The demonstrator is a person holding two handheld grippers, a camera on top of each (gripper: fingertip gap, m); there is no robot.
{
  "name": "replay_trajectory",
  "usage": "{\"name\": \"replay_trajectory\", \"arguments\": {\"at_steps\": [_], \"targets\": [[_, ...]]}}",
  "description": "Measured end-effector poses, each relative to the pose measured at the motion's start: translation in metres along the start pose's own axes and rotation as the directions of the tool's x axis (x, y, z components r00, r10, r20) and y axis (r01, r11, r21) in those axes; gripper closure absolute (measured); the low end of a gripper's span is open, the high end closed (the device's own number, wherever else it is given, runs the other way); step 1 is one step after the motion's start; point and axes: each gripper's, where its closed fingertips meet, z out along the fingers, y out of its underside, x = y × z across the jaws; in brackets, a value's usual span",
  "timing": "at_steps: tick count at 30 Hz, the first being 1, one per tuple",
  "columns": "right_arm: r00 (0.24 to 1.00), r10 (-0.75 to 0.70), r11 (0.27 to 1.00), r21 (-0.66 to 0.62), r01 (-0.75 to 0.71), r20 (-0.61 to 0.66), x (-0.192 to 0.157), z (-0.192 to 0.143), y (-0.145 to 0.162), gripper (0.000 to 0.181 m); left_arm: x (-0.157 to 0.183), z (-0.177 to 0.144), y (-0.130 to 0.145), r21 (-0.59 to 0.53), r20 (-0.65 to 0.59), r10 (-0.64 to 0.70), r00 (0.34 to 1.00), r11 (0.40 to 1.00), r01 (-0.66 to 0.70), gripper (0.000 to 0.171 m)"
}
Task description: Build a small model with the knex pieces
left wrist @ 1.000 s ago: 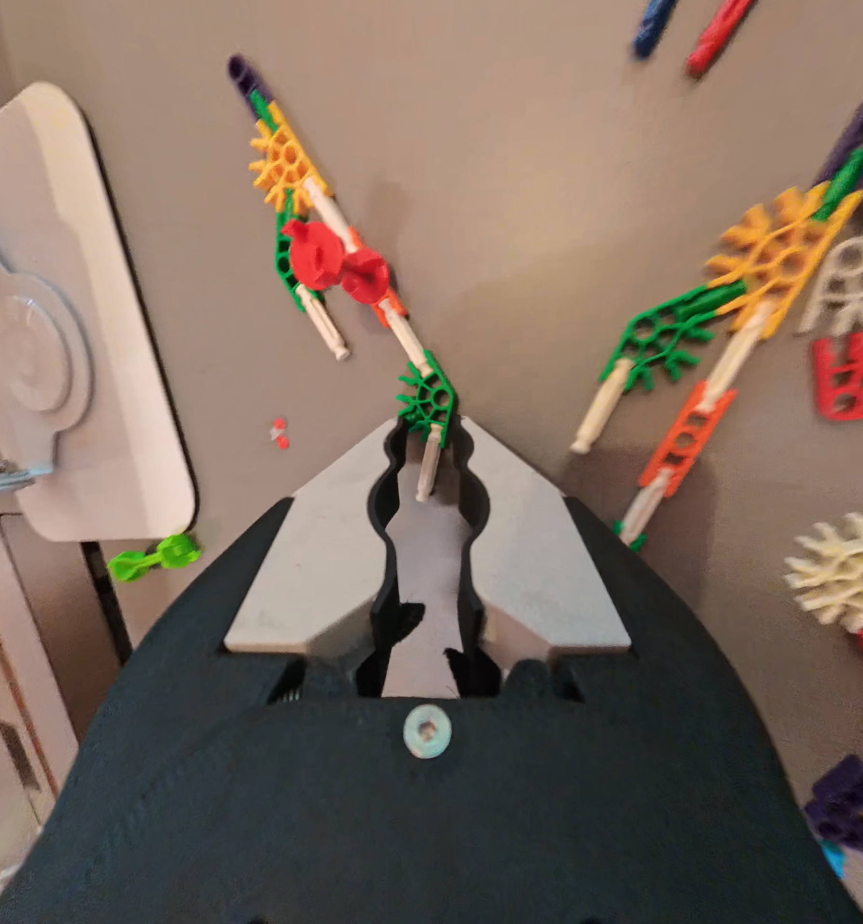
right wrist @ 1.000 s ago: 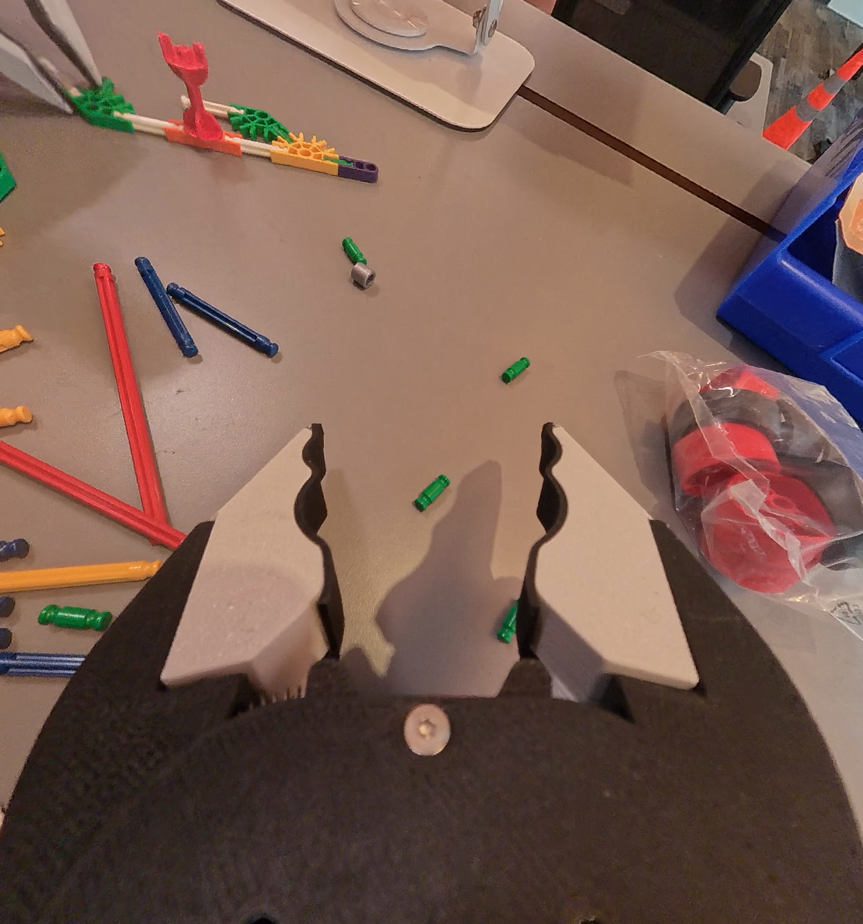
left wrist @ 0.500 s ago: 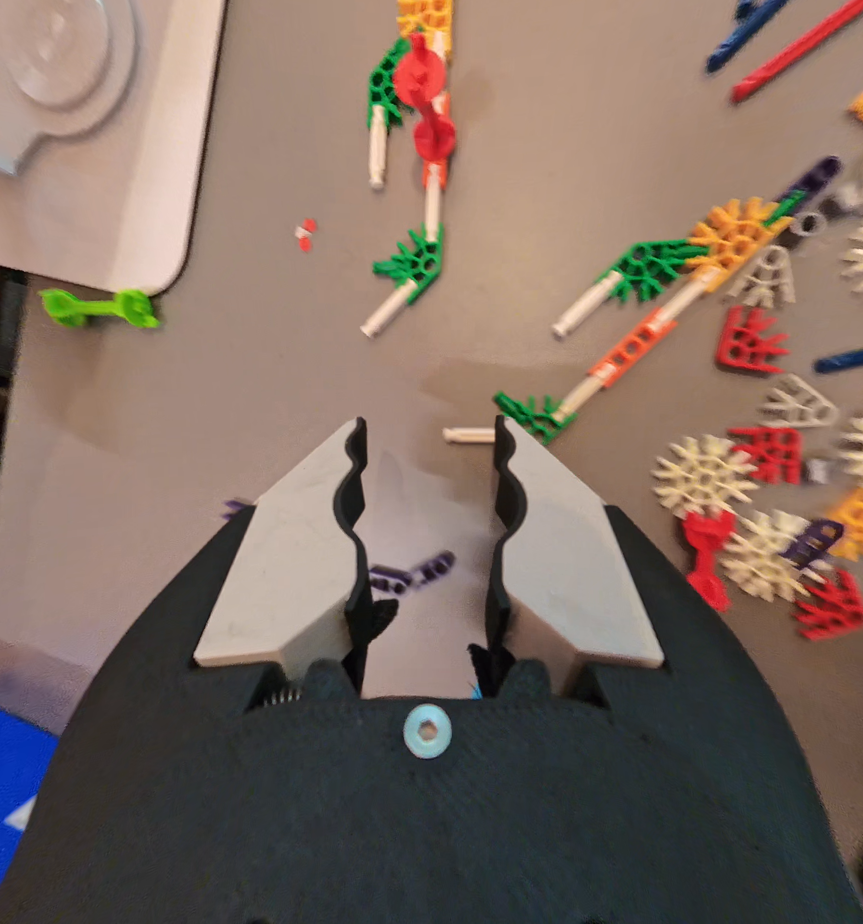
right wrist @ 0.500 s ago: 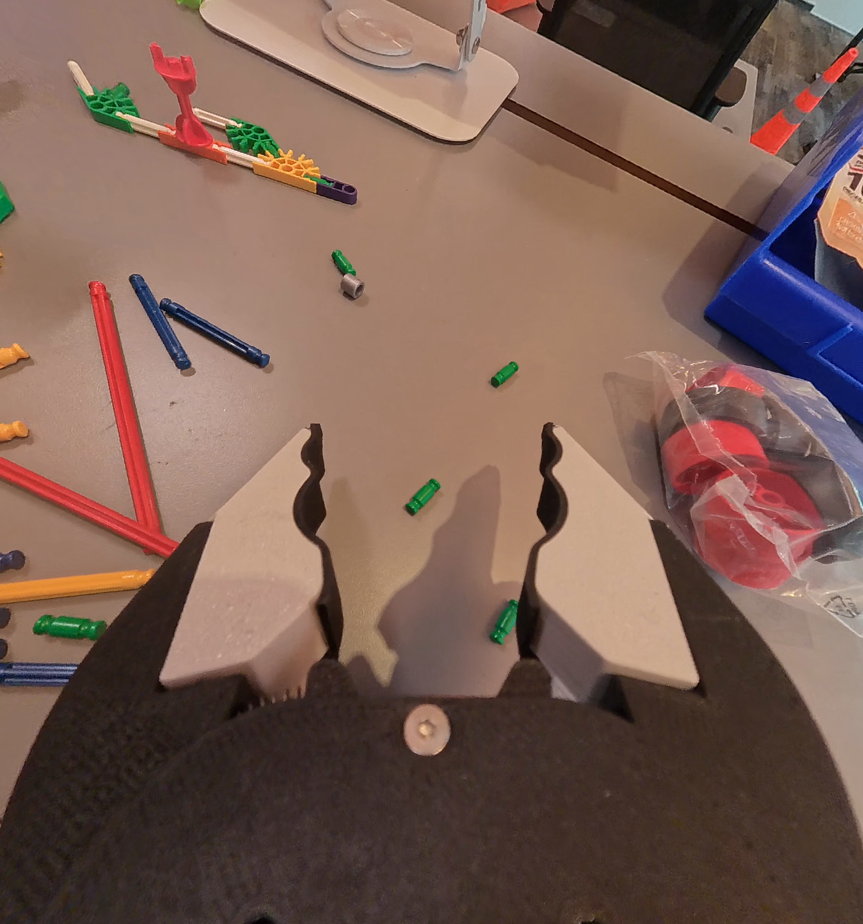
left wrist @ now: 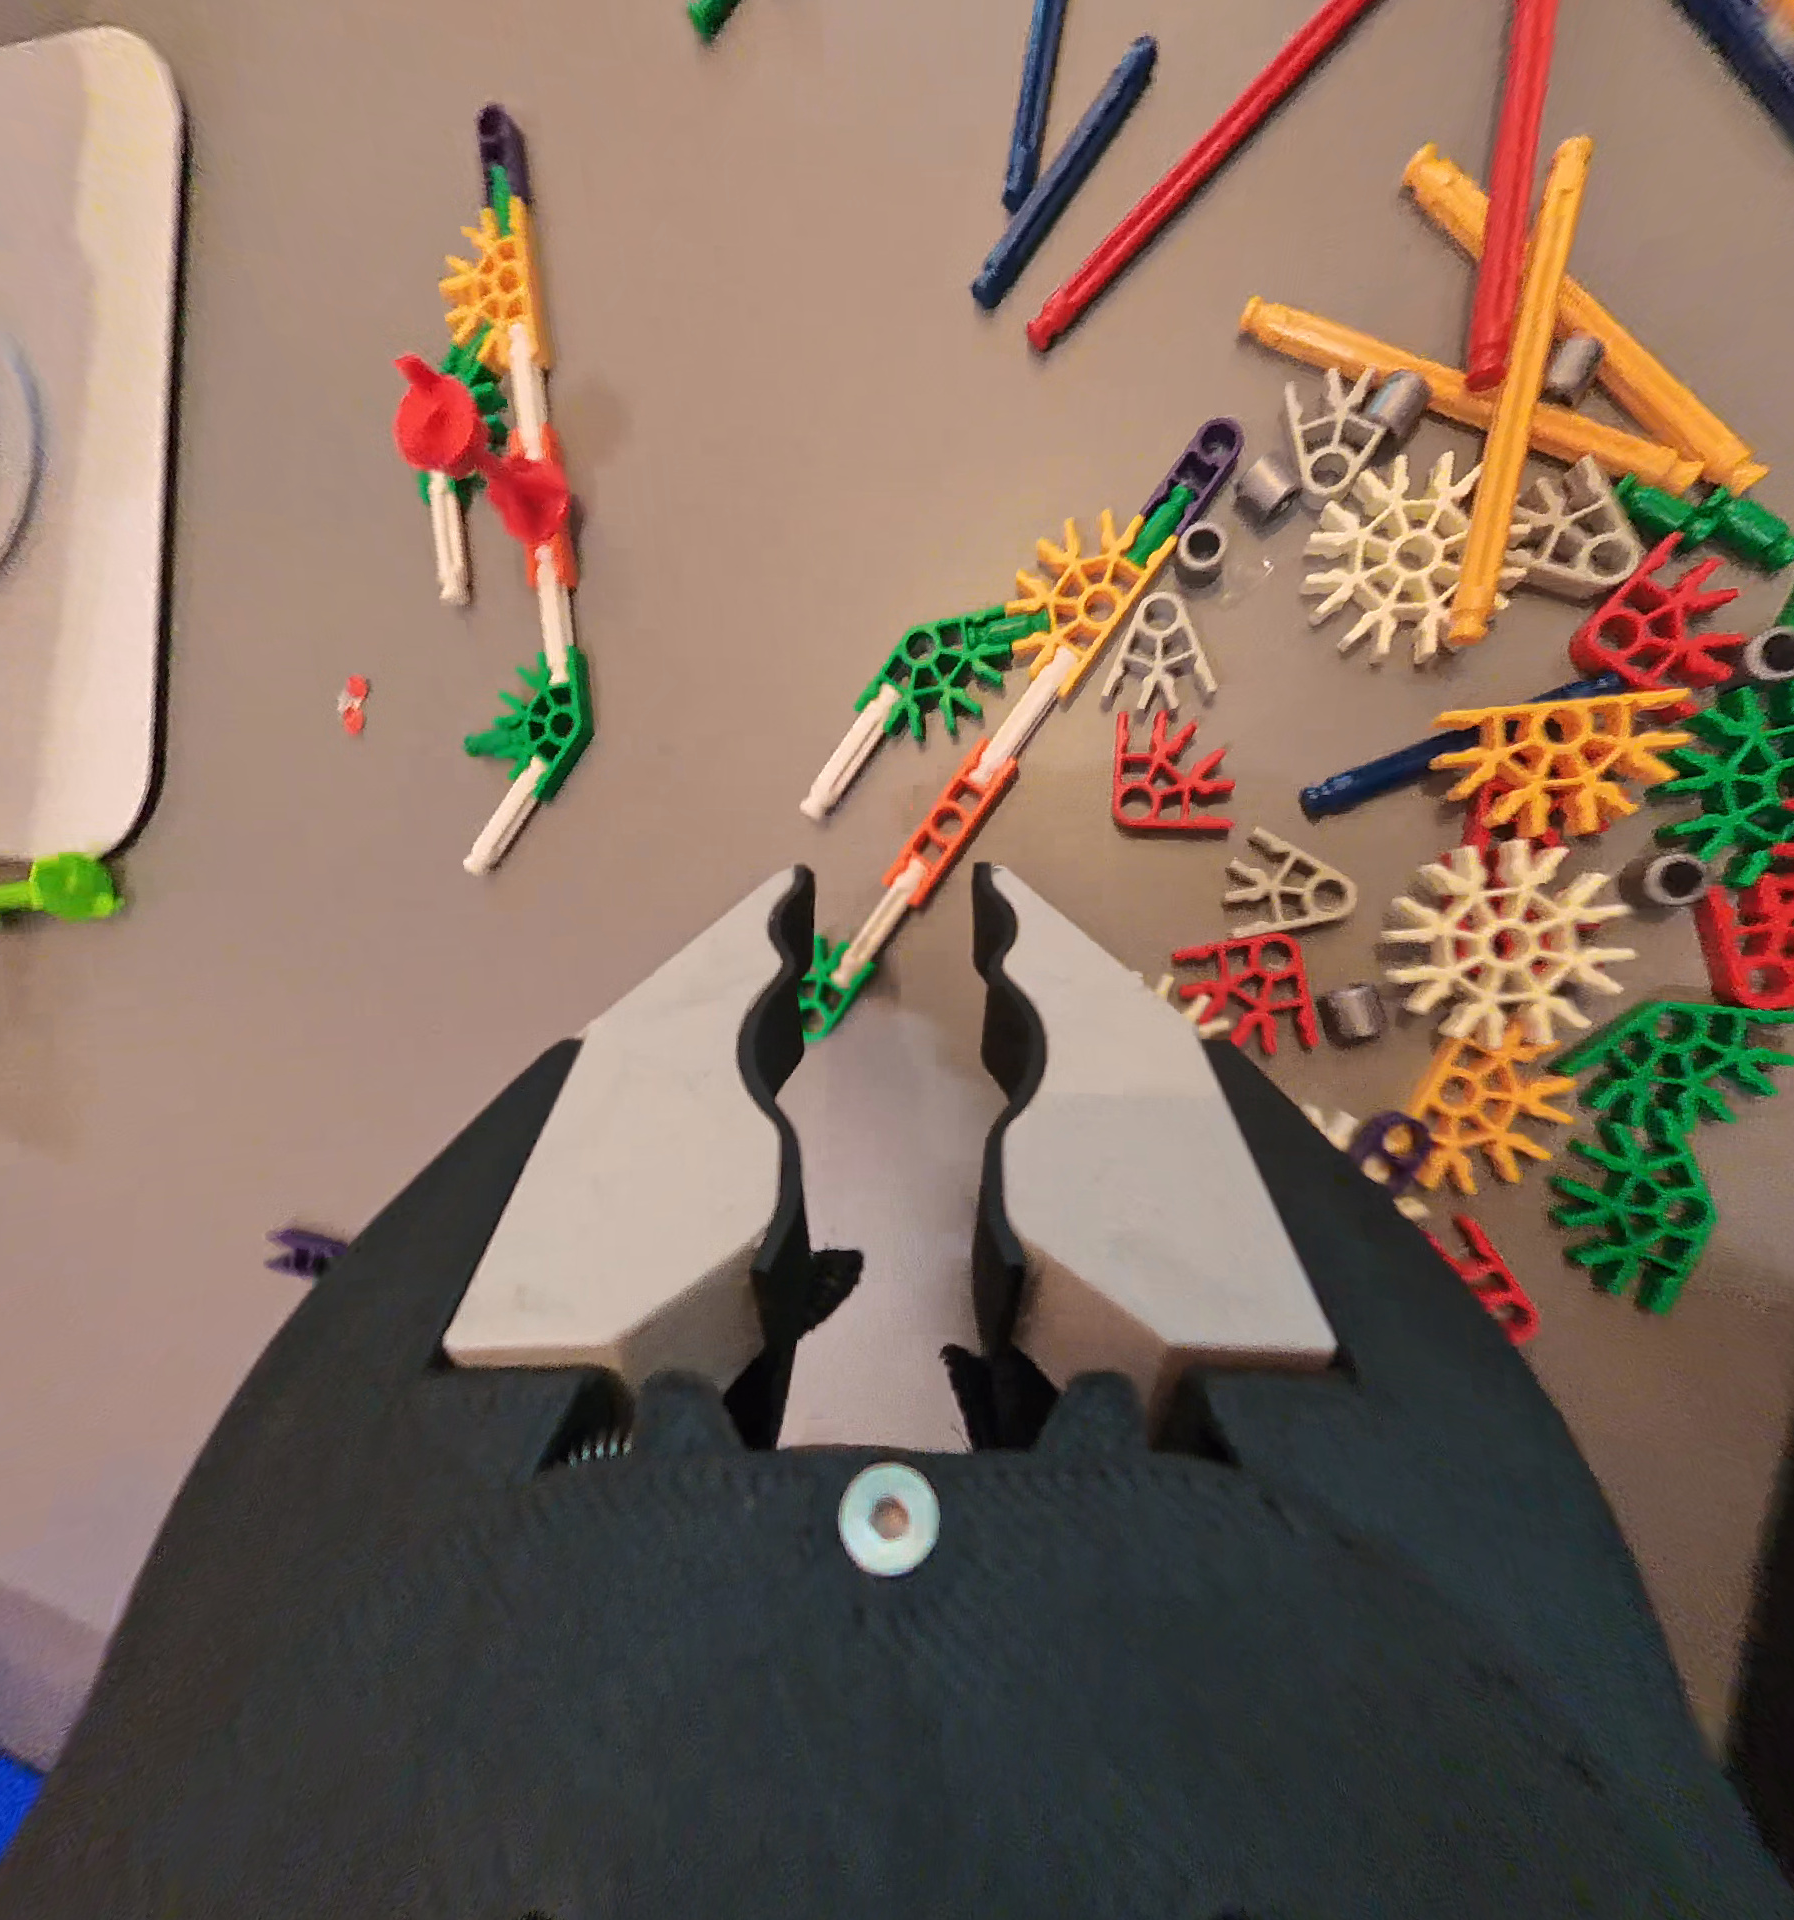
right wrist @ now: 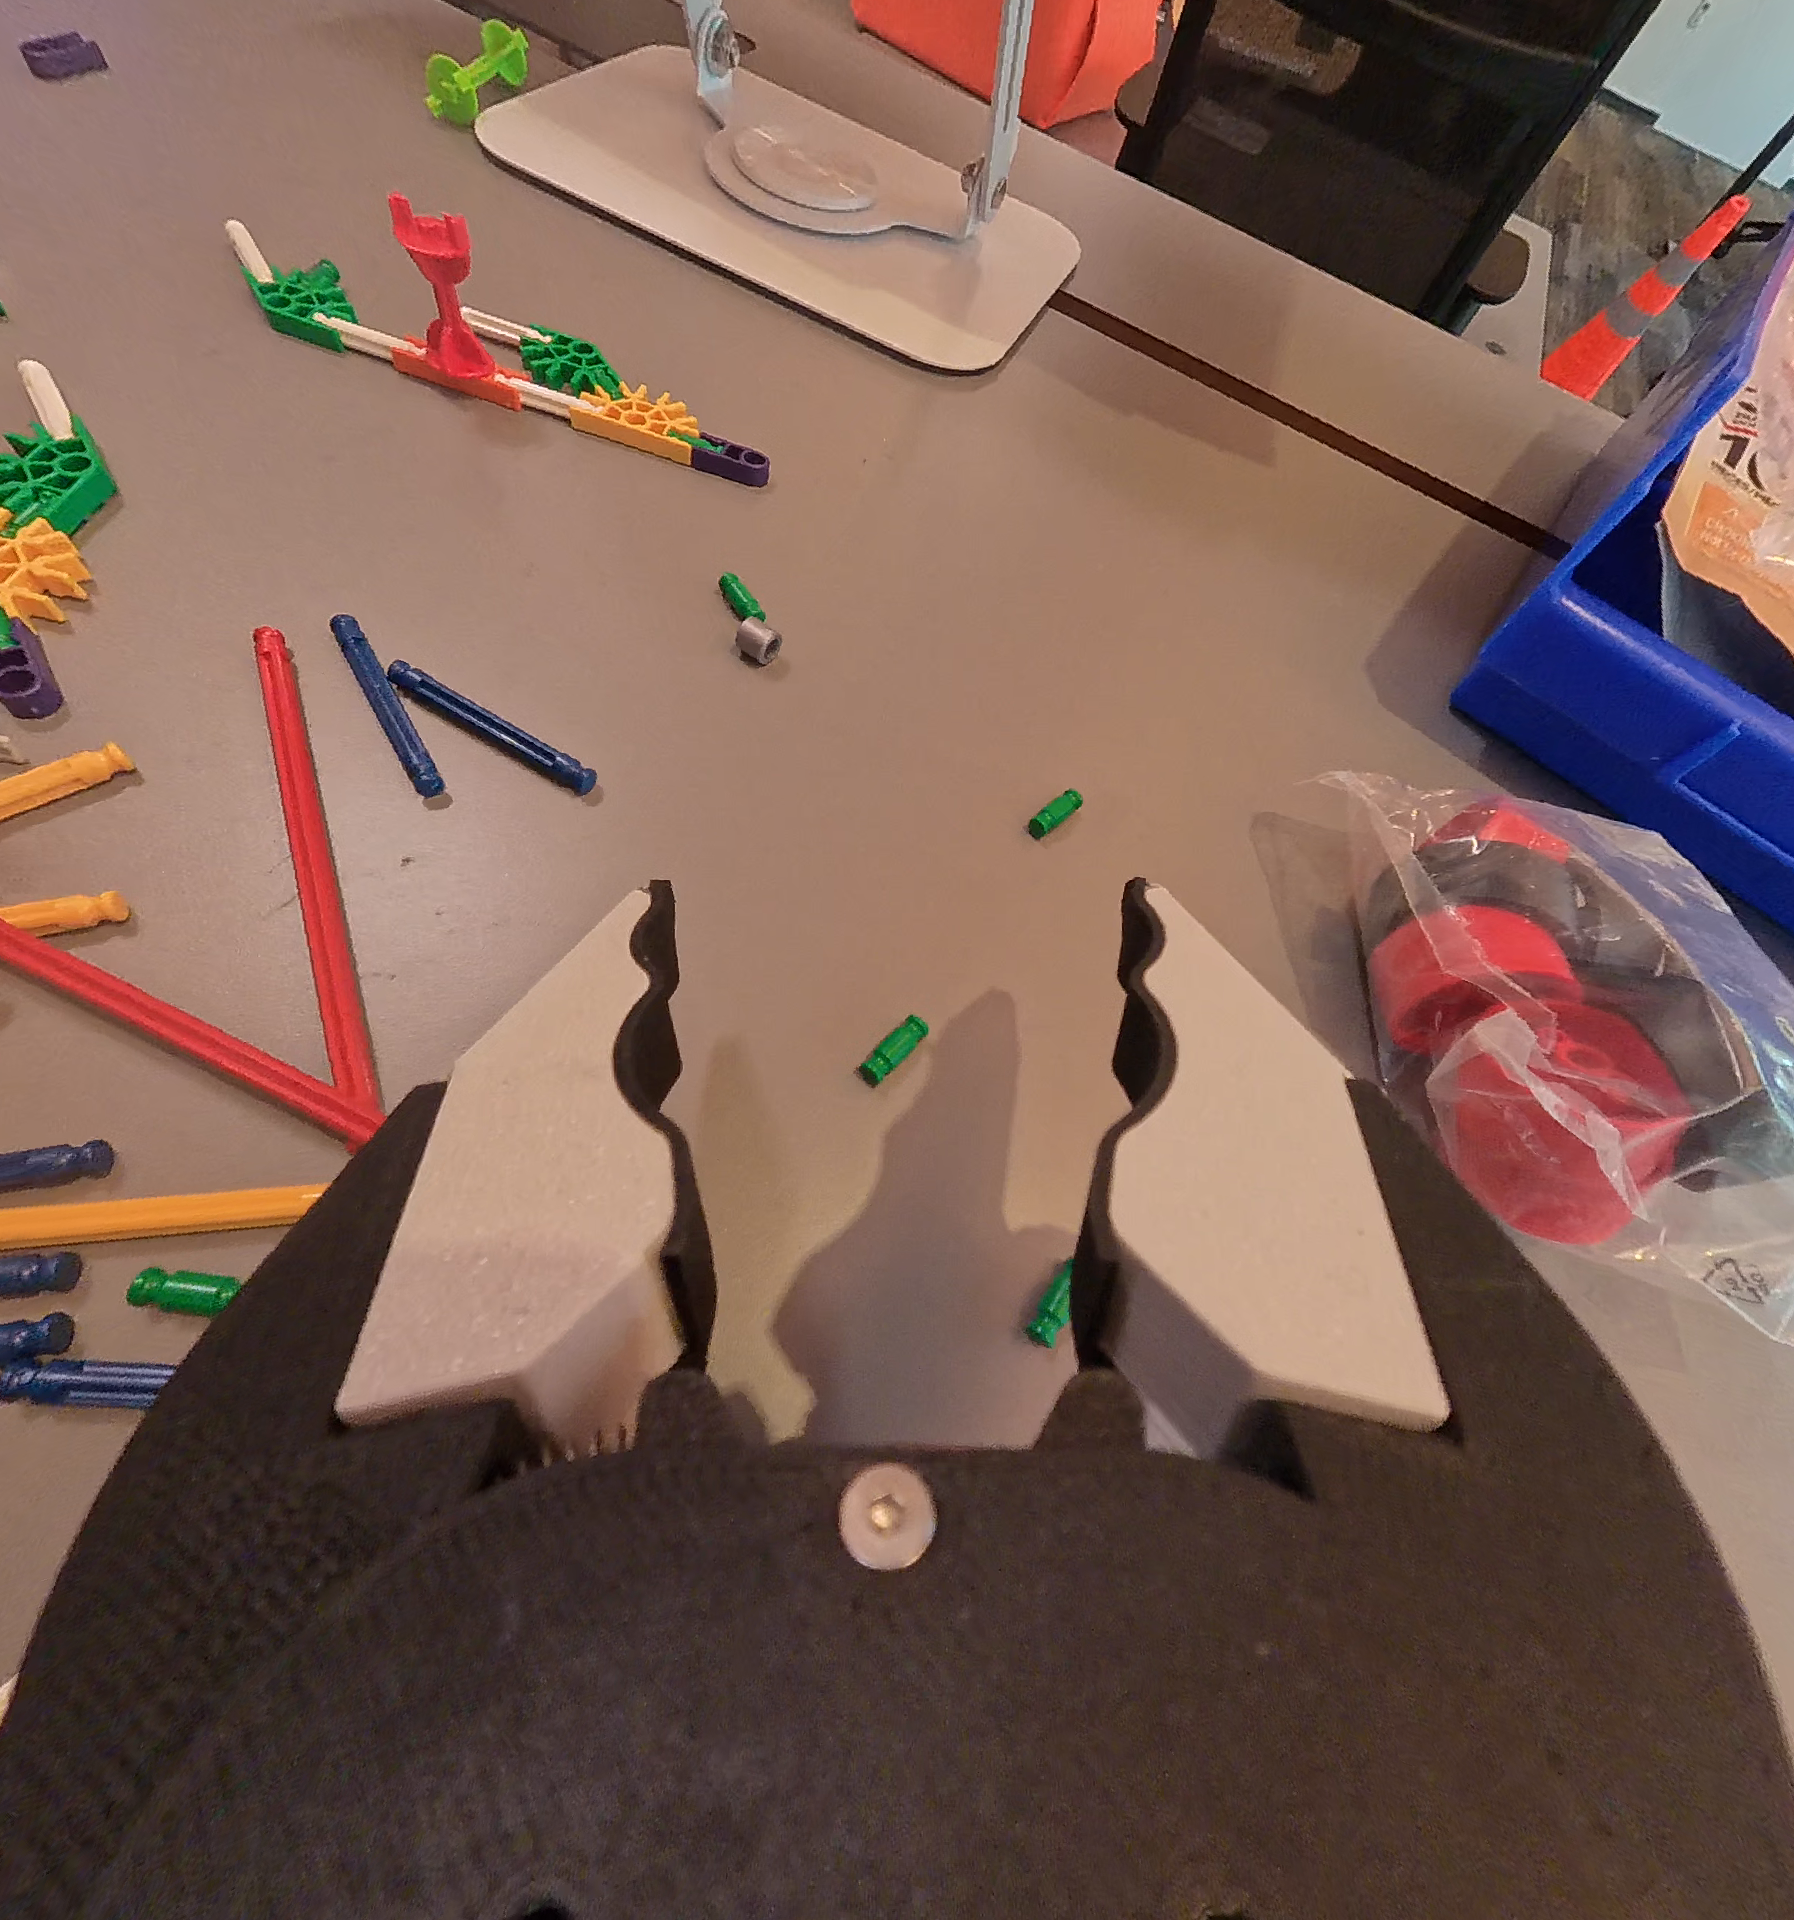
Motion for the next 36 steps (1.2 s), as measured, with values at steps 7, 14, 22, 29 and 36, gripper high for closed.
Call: {"name": "replay_trajectory", "arguments": {"at_steps": [7, 14, 22, 29, 36], "targets": [[1.000, 0.006, 1.000, 0.021, -0.006, -0.008, 0.002, -0.005, -0.003, 0.097, 0.014, 0.023, 0.011, -0.073, -0.094, 0.004, 0.996, 0.997, -0.011, 0.163], [1.000, 0.010, 0.999, 0.041, -0.010, -0.008, 0.003, -0.007, -0.006, 0.097, 0.016, 0.018, 0.009, -0.033, -0.049, -0.009, 0.999, 0.999, 0.008, 0.164], [1.000, -0.018, 0.996, 0.093, 0.017, 0.019, -0.004, -0.013, -0.018, 0.101, 0.007, 0.002, -0.003, 0.038, 0.045, -0.027, 0.999, 0.999, 0.026, 0.166], [0.959, -0.107, 0.992, 0.096, 0.084, 0.262, -0.064, -0.014, -0.049, 0.109, 0.005, -0.014, -0.021, 0.097, 0.104, -0.008, 0.995, 0.995, -0.002, 0.166], [0.851, -0.188, 0.982, 0.079, 0.171, 0.490, -0.121, 0.013, -0.081, 0.124, -0.008, -0.019, -0.048, 0.143, 0.170, -0.014, 0.985, 0.990, -0.011, 0.166]]}}
